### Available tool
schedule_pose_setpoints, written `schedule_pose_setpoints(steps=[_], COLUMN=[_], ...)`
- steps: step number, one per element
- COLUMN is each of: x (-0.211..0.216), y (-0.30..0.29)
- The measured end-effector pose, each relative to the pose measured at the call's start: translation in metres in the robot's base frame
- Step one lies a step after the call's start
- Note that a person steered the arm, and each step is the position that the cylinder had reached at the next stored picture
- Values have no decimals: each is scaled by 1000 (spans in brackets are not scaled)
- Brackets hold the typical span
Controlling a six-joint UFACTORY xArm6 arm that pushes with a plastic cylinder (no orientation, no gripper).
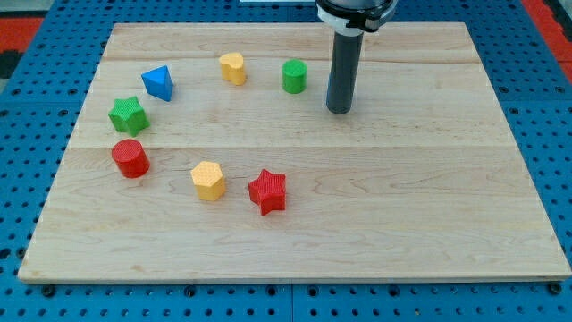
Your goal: Push the cube into the green circle to the bottom right
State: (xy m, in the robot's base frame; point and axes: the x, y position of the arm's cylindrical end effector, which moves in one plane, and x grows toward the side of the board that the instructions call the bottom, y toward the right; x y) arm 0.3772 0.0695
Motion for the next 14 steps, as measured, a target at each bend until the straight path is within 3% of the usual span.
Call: schedule_pose_setpoints(steps=[1, 2, 3, 4, 7, 9, 10, 11, 13, 14], x=[10, 0, -4, -4, -37, -25, -27, -30, -58, -81], y=[47, 131, 156, 144, -15, -6, -56, -62, -61, -34])
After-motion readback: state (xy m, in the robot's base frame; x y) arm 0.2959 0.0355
